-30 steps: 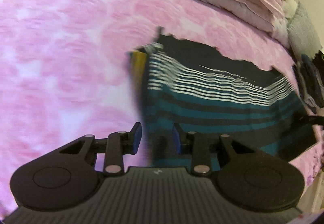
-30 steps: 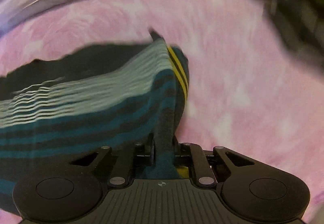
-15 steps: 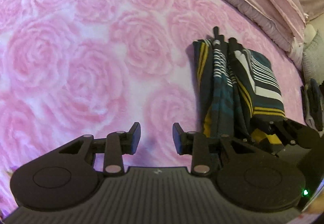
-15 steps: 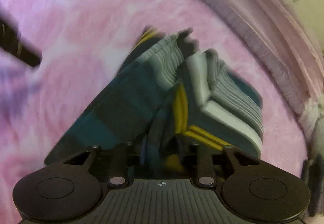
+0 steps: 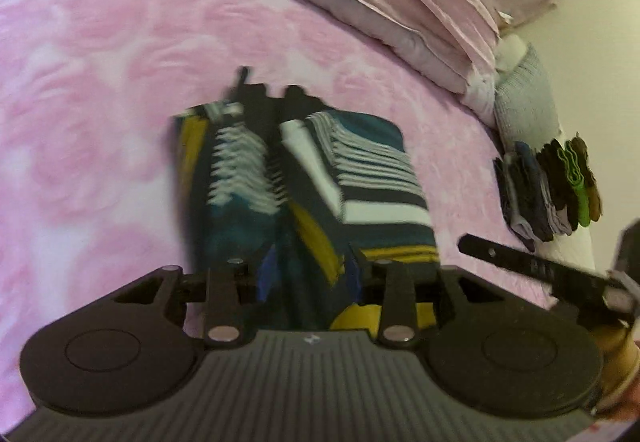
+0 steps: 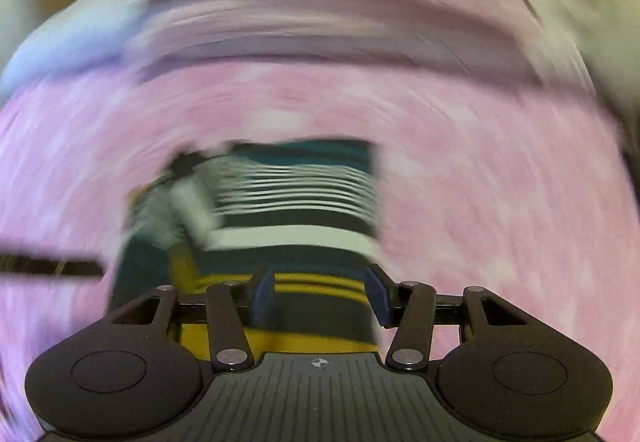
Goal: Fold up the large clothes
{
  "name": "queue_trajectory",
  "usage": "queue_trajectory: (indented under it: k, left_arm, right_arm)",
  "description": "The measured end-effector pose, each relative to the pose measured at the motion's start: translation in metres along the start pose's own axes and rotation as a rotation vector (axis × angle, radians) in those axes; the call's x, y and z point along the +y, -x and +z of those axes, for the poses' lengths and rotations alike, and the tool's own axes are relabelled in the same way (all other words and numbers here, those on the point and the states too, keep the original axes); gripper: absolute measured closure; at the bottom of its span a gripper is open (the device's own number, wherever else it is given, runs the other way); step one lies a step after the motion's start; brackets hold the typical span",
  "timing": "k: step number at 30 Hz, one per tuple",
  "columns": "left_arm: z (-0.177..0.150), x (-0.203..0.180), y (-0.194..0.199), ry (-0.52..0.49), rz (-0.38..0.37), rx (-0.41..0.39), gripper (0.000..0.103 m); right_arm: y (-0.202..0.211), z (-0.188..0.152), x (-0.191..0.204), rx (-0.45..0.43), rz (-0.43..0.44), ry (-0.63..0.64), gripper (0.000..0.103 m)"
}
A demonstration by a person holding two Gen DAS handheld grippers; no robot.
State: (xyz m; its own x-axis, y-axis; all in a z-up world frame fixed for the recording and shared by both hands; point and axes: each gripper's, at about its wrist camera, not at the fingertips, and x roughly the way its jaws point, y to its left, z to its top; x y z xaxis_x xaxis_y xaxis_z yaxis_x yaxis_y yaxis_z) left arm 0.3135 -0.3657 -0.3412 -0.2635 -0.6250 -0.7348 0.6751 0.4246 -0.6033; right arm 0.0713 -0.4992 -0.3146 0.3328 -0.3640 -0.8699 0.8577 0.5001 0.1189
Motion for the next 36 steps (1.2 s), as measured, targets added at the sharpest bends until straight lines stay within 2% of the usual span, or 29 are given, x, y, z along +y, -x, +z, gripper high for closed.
queue_trajectory:
  k: [3, 4, 7, 13, 14, 16, 18, 23, 27, 29, 31, 33, 36]
  left_arm:
    - [0.015, -0.004, -0.032, -0.011, 0.000, 0.018, 0.066]
    - [0.019, -0.004, -0.045, -0.017, 0.030, 0.028, 0.066]
    - [0.029, 0.004, -0.067, -0.006, 0.062, 0.055, 0.066]
    - [0.039, 0.012, -0.092, 0.065, 0.005, 0.047, 0.064]
    - [0.039, 0.014, -0.096, 0.078, -0.006, 0.047, 0.066]
    - [0.039, 0.013, -0.098, 0.078, -0.014, 0.038, 0.083]
    - [0.038, 0.007, -0.092, 0.058, -0.015, 0.010, 0.089]
    - [0.033, -0.019, -0.036, -0.115, 0.050, -0.117, 0.090]
    - [0.031, 0.004, -0.016, -0.095, 0.098, -0.116, 0.090]
    - [0.030, 0.022, -0.024, -0.066, 0.135, -0.080, 0.090]
    - [0.031, 0.035, -0.033, -0.034, 0.142, -0.066, 0.089]
    - [0.035, 0.040, -0.034, -0.015, 0.133, -0.073, 0.090]
    - [0.038, 0.037, -0.026, -0.042, 0.135, -0.096, 0.090]
  right_arm:
    - [-0.030, 0.018, -0.037, 0.038, 0.050, -0.187, 0.056]
    - [-0.038, 0.021, -0.042, 0.036, 0.056, -0.218, 0.056]
    - [-0.051, 0.025, -0.059, 0.042, 0.095, -0.269, 0.056]
    - [-0.077, 0.018, -0.079, 0.050, 0.161, -0.334, 0.056]
    - [-0.082, 0.017, -0.081, 0.058, 0.171, -0.348, 0.056]
    - [-0.086, 0.017, -0.083, 0.067, 0.192, -0.362, 0.056]
    - [-0.087, 0.019, -0.079, 0.066, 0.208, -0.336, 0.056]
    - [-0.079, 0.026, -0.046, 0.077, 0.220, -0.185, 0.060]
    - [-0.073, 0.026, 0.000, 0.079, 0.201, 0.008, 0.060]
    - [-0.077, 0.020, 0.026, 0.078, 0.148, 0.122, 0.060]
    - [-0.083, 0.013, 0.047, 0.081, 0.079, 0.207, 0.060]
    - [-0.083, 0.011, 0.059, 0.079, 0.040, 0.253, 0.060]
    - [-0.084, 0.012, 0.061, 0.090, 0.041, 0.235, 0.060]
